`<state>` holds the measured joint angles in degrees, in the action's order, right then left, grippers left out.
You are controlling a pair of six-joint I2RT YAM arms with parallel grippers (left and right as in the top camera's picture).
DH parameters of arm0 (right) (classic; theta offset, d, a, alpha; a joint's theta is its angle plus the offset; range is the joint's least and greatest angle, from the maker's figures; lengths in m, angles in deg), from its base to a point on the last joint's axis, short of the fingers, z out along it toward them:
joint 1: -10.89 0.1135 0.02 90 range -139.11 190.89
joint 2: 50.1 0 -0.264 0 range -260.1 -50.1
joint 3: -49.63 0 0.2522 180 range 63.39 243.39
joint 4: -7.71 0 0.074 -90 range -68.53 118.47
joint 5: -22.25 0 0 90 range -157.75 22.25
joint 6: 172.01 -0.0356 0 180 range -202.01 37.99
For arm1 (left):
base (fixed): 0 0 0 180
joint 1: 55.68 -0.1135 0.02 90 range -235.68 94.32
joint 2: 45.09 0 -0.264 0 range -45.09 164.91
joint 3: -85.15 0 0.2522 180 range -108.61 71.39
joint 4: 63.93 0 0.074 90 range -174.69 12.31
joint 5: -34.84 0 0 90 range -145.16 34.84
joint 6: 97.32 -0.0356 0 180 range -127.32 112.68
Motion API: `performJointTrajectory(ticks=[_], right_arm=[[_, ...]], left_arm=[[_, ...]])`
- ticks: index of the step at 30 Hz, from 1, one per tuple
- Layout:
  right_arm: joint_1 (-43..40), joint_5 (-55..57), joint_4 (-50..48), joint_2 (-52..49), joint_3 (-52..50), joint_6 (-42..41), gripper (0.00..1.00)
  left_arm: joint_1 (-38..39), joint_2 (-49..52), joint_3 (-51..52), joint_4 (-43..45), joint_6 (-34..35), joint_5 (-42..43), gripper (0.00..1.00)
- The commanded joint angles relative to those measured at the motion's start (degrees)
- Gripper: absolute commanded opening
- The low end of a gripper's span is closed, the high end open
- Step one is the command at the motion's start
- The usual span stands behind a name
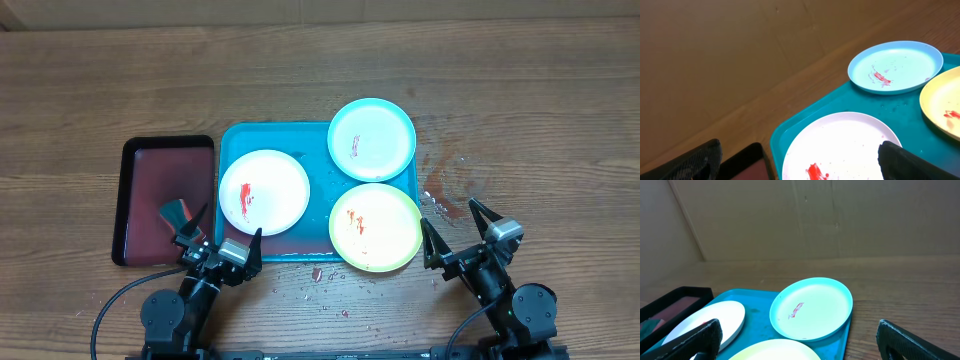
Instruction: Clean dirty plates on tray and stack at the side
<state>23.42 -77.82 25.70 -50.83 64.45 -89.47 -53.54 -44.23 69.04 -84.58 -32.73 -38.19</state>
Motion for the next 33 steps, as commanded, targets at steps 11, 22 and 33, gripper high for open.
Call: performJointTrajectory(ticks=[11,22,33], right_arm=[[0.5,0.6,-1.0,0.6,0.5,0.0,1.0],[0.5,1.0,-0.3,-2.1,13.1,-0.2,1.0],[0.5,-0.9,11.2,-19.5,35.5,-0.2,1.0]], left_arm=[[-0.3,-0.5,-0.5,1.3,11.6,0.5,1.0],[-0.3,-0.5,-17.9,-13.6,18.8,0.5,1.0],[-0.3,11.5,-43.2,-34.3,18.8,-5.6,1.0]])
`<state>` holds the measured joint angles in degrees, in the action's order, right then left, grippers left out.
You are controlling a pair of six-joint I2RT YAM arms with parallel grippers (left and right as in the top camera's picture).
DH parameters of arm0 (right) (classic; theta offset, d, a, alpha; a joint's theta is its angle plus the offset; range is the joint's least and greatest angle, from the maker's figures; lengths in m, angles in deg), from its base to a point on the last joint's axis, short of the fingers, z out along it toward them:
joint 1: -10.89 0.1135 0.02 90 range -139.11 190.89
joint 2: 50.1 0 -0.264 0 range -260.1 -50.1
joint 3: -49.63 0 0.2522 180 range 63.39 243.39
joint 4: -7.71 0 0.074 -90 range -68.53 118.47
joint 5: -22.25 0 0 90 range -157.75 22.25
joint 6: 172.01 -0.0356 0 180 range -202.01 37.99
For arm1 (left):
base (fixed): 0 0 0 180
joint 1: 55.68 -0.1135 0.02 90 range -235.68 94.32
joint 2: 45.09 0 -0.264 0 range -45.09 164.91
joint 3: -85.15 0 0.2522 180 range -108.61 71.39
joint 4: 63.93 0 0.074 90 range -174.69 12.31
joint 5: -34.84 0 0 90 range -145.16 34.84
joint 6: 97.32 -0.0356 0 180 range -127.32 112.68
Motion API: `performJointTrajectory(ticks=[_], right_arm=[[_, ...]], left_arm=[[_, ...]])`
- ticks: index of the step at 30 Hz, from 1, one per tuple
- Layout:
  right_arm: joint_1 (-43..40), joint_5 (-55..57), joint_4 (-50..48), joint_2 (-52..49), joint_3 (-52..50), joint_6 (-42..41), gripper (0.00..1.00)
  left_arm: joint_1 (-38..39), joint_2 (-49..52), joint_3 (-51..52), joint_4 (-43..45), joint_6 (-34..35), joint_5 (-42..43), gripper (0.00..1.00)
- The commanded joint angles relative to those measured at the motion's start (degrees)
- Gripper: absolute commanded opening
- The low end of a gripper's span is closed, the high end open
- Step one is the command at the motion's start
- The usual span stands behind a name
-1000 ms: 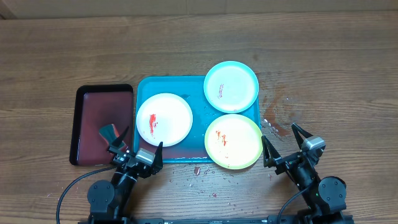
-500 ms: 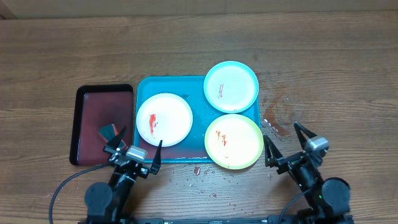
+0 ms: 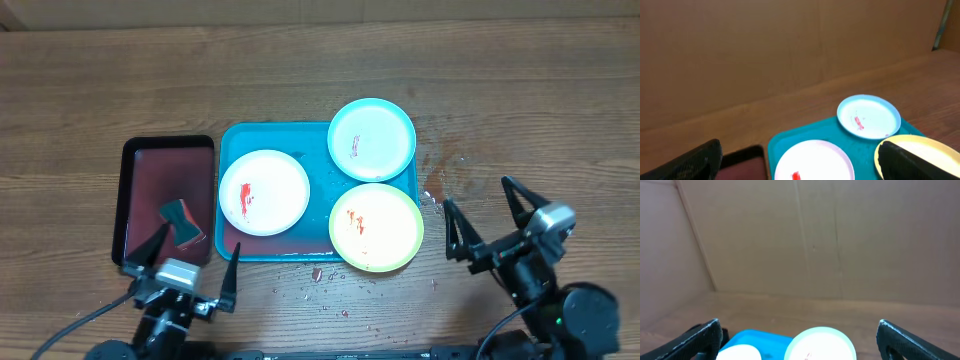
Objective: Clean dirty plates on tray and stack at the side
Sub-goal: 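Move left gripper to the sponge and right gripper toward the white plate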
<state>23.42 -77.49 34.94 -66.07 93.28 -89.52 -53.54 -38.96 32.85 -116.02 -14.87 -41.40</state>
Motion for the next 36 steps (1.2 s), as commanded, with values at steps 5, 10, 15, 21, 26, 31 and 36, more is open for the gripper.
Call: performJointTrajectory(ticks=[5,10,15,21,26,31,36], right_arm=[[0.5,-3.4,13.4,-16.2,21.8,-0.2,1.0],[0.5,-3.5,25.0,-26.2,34.8,-0.2,1.0],[0.5,-3.9,42.5,-40.8,52.4,-0.1,1.0],[0.5,-10.9,39.2,-47.6,53.6,-6.2,1.0],[1.0,-15.8,36.9,-54.2,53.6,-8.4,0.94],[5.1,-12.2,36.9,-64.1,53.6,-14.6,0.94],[11.6,-7.8,34.9,-74.4,53.6,-19.5,0.86]], left_arm=[[-0.3,23.4,-23.7,-12.9,0.9,-0.9,1.0],[-0.3,40.0,-42.4,-25.7,0.9,1.8,1.0],[-0.3,62.6,-68.1,-50.2,1.2,3.0,1.0],[-0.2,73.9,-71.0,-53.2,4.4,5.4,1.0],[-0.2,80.3,-71.0,-53.1,4.5,5.7,1.0],[-0.3,85.9,-71.0,-53.1,5.0,5.6,0.92],[-1.4,87.1,-71.1,-52.8,10.2,-2.3,0.79]])
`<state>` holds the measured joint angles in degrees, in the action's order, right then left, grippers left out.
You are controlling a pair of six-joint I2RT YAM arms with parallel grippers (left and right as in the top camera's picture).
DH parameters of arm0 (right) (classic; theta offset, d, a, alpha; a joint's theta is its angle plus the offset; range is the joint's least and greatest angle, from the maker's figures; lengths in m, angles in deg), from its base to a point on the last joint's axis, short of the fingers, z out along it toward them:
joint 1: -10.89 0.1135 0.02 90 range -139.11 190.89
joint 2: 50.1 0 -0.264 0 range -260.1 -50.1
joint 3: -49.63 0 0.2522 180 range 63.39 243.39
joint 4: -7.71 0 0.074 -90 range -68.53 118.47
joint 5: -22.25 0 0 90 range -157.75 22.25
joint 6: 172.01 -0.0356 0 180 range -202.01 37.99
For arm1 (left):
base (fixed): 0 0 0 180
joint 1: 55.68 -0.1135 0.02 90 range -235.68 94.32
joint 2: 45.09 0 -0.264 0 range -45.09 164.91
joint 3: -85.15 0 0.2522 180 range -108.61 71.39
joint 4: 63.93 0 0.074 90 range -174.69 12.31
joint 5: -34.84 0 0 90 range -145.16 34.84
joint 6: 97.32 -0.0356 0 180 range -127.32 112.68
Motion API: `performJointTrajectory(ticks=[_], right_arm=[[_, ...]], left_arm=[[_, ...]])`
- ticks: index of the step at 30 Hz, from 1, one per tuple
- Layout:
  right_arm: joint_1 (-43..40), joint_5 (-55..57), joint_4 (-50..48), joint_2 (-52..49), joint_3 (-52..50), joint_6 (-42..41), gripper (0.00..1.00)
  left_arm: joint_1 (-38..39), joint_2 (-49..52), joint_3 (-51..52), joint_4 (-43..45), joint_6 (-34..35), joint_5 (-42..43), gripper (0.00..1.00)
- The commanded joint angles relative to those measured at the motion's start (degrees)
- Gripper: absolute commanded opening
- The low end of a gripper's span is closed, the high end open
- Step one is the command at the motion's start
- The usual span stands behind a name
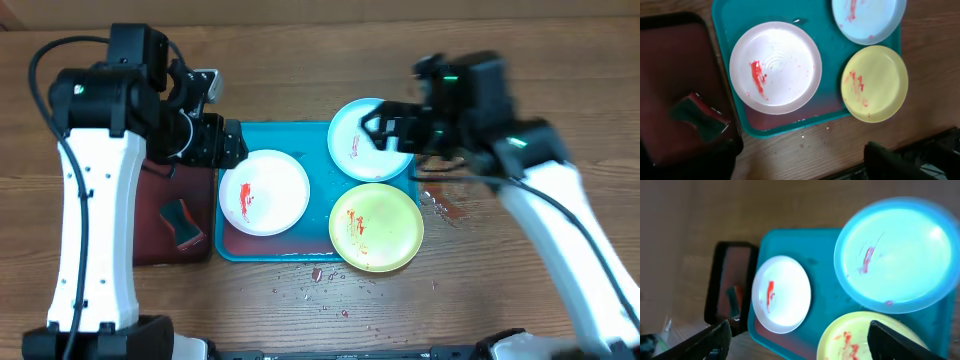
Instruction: Clean dirty plates on tray and stack at the side
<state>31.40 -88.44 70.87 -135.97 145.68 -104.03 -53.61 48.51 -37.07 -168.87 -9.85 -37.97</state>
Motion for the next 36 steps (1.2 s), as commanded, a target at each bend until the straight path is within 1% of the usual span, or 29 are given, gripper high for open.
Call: performJointTrajectory(ticks=[1,3,5,6,9,12,15,18,23,29,30,31,34,36], right_arm=[[4.9,3.6,-1.7,-6.7,1.2,-5.7,0.84],[7.0,4.7,-3.0,-10.3,1.2,-7.1,0.78],[9.1,6.8,-4.5,-13.7,1.2,-8.5,0.73],[10.1,8.2,-5.2,-15.3,1.2,-9.1,0.69],[12.5,10.9,-7.0,-19.1,1.2,-9.7,0.65],[14.7,13.0,-8.8,-22.6,1.2,-9.8,0.57],[16.5,14.3,-10.4,-25.9,1.2,-9.8,0.55],[17.8,14.3,-11.4,-28.8,1.1,-9.7,0.55],[18.4,14.7,-12.4,-32.1,1.0,-9.7,0.51],[18.6,14.6,-15.7,-34.1,0.6,-9.7,0.3],[18.7,14.7,-16.1,-34.1,0.4,-9.7,0.27],[18.8,14.7,-16.5,-34.1,0.2,-9.7,0.27],[19.1,14.7,-17.7,-34.1,-0.6,-9.8,0.26],[19.5,14.7,-18.2,-34.2,-1.0,-9.8,0.24]], left_arm=[[-1.9,-0.4,-1.3,0.0,7.7,-9.4,0.79],[-3.4,-0.5,-1.6,0.0,11.6,-16.1,0.8],[-5.0,-0.5,-1.6,0.0,13.4,-20.4,0.82],[-5.7,-0.5,-1.6,0.0,13.3,-21.1,0.84],[-7.5,-0.2,-1.5,0.3,13.2,-22.2,0.87],[-8.7,0.8,-1.5,1.0,13.3,-23.2,0.84],[-9.7,2.3,-1.5,1.0,13.3,-23.1,0.83],[-10.7,3.6,-1.4,1.0,13.3,-23.1,0.83],[-12.1,5.3,-1.4,1.7,13.3,-23.1,0.85],[-12.7,6.4,-0.4,1.6,13.3,-23.0,0.87],[-12.7,6.4,0.2,1.7,13.4,-22.9,0.85],[-12.7,6.4,1.2,1.7,14.3,-22.9,0.8],[-12.7,6.4,4.7,2.0,17.0,-23.0,0.72],[-12.7,6.4,7.0,2.8,17.2,-23.0,0.72]])
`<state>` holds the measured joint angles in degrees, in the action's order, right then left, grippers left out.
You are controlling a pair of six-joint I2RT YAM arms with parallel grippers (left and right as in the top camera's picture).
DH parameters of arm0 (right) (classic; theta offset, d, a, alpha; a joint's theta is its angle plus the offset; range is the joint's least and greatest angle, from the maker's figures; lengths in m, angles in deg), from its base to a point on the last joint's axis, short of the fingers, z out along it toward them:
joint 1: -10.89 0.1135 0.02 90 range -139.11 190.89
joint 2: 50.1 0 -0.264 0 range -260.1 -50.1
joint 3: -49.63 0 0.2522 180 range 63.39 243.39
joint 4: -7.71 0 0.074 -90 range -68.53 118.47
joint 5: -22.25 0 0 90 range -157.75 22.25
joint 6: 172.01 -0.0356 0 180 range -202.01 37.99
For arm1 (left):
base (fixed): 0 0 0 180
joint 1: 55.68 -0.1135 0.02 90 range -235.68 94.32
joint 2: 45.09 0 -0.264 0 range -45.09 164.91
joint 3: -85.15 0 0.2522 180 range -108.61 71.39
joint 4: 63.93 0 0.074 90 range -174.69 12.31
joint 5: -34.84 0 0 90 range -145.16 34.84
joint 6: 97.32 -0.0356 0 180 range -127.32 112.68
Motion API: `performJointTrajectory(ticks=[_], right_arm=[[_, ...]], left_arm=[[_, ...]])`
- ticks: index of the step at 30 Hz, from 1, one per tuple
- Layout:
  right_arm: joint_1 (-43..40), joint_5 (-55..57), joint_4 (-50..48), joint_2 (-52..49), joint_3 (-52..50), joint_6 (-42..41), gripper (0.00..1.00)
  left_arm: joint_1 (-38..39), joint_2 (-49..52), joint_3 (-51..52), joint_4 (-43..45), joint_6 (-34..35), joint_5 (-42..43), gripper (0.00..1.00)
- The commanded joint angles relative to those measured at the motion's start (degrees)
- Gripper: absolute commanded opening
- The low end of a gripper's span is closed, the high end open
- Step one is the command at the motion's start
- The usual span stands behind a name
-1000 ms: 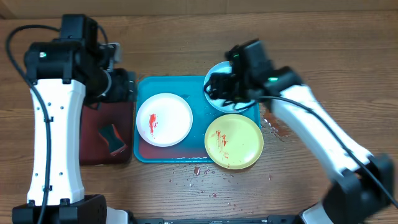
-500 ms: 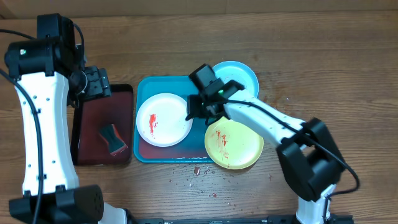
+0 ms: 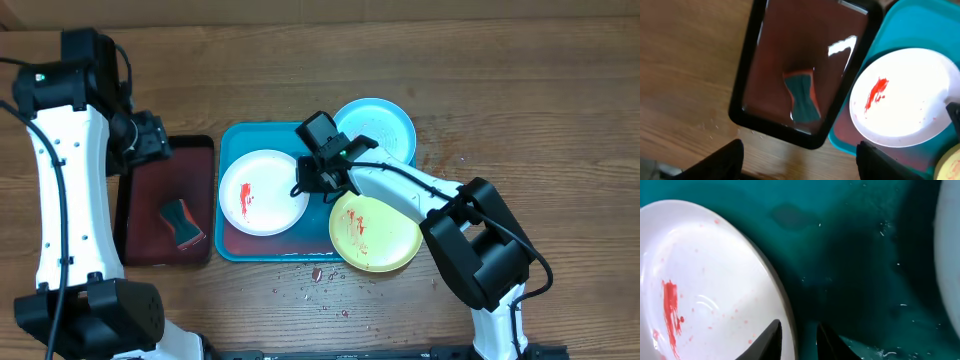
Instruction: Clean dirty plates on tray and stack at the side
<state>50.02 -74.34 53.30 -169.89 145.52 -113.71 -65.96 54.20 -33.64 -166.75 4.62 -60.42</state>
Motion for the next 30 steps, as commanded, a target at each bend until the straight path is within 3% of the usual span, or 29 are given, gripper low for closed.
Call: performJointTrajectory(ticks=[1,8,13,20,30], right_arm=[[1.0,0.6,-0.7,-0.4,-0.9,-0.1,0.23],[1.4,0.6,-0.7,-0.8,-0.9,-0.1,0.04],[1.4,0.6,-0.6,-0.8,-0.9,0.0,0.04],[1.4,0.6,-0.2,-0.8,-0.9,0.0,0.04],[1.4,0.6,0.3,-0.8,-1.0,0.0,0.04]], left_arm=[[-0.3,0.7,4.9,1.2,2.7,-0.5,0.71],[-0.5,0.7,13.1,4.1,2.6,-0.5,0.68],[-0.6,0.6,18.0,8.4,-3.4,3.5,0.64],[-0.6,0.6,23.9,15.2,-3.3,3.6,0.49],[-0.9,0.6,35.8,25.7,-1.2,3.4,0.46]])
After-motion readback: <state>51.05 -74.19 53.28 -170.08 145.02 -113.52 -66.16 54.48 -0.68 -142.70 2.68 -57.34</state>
